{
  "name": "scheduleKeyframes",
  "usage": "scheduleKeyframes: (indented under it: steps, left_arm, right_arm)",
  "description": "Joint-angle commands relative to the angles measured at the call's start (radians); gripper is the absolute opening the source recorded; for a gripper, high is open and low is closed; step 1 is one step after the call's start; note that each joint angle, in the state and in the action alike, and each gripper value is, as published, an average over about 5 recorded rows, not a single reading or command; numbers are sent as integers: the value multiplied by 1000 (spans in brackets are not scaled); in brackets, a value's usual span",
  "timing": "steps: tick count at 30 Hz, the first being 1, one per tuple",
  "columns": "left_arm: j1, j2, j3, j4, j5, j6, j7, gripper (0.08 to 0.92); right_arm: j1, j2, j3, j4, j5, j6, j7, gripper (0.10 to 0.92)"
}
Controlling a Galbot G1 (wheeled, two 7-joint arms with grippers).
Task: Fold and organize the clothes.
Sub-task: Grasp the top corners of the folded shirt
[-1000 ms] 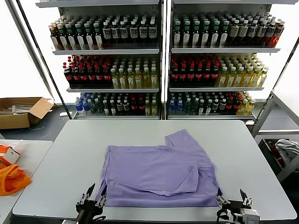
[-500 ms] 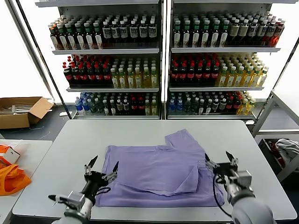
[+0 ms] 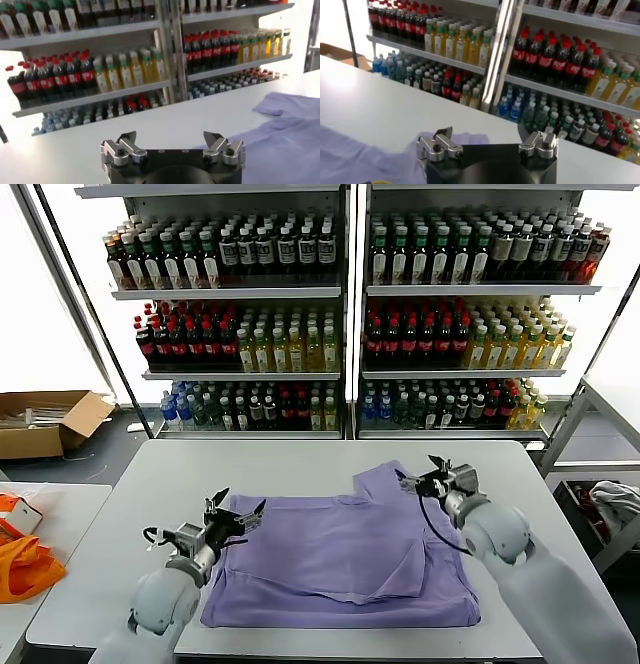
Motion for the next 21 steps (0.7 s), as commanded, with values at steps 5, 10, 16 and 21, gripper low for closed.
scheduleKeyframes:
  steps: [5, 10, 16, 21]
  left_arm:
    - [-193, 17, 58, 247, -78, 99, -55, 822]
    - [-206, 12, 69, 270, -85, 108, -57, 823]
    - [-197, 7, 71, 270, -91, 115, -59, 822]
    - [-189, 14, 78, 265, -90, 123, -56, 823]
  right_arm:
    - [164, 158, -81, -262, -36, -8, 43, 823]
    - [164, 210, -61, -325, -49, -8, 49, 823]
    - [139, 246, -25, -374, -49, -7, 50, 823]
    - [117, 260, -6, -368, -48, -8, 53, 823]
